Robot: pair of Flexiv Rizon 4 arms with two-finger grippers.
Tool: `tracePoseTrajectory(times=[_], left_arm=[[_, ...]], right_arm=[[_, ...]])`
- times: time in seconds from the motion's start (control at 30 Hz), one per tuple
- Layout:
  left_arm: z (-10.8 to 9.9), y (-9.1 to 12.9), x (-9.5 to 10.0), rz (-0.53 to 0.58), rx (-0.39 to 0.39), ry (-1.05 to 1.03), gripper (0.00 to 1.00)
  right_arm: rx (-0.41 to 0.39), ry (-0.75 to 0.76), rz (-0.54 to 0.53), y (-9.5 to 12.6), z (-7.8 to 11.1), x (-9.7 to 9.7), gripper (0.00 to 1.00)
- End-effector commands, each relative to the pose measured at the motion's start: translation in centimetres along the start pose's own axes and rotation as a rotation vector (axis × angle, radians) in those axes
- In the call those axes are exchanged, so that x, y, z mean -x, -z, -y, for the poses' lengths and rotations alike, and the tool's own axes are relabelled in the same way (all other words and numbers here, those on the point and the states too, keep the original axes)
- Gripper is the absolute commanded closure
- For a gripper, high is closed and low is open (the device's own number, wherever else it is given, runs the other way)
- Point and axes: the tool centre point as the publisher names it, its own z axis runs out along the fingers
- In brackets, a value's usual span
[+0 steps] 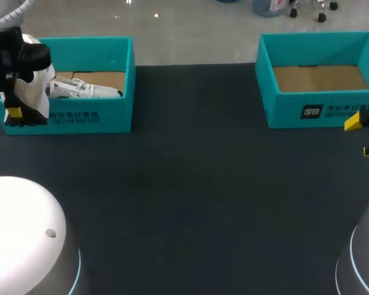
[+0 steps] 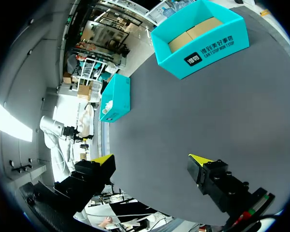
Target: Take the shoe out of the shoebox, open the shoe tongue, remove and reinsert the insole, then place the shoe into the shoebox
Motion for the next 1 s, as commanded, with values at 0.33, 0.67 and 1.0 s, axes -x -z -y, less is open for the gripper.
tracePoseTrajectory(times=[0.33, 0.67, 1.0], left_arm=[[-2.3, -0.1, 7.5, -0.022, 0.044, -0.066, 1.0], [-4.2, 1.6, 12.6, 0.016, 0.046, -0.055, 1.0], [-5.8, 3.1, 17.5, 0.017, 0.013, 0.004, 1.0]], right_arm=[[0.002, -0.001, 0.003, 0.0, 0.2, 0.0, 0.0], [0.002, -0.001, 0.003, 0.0, 0.2, 0.0, 0.0], [0.002, -0.001, 0.003, 0.0, 0.2, 0.0, 0.0]])
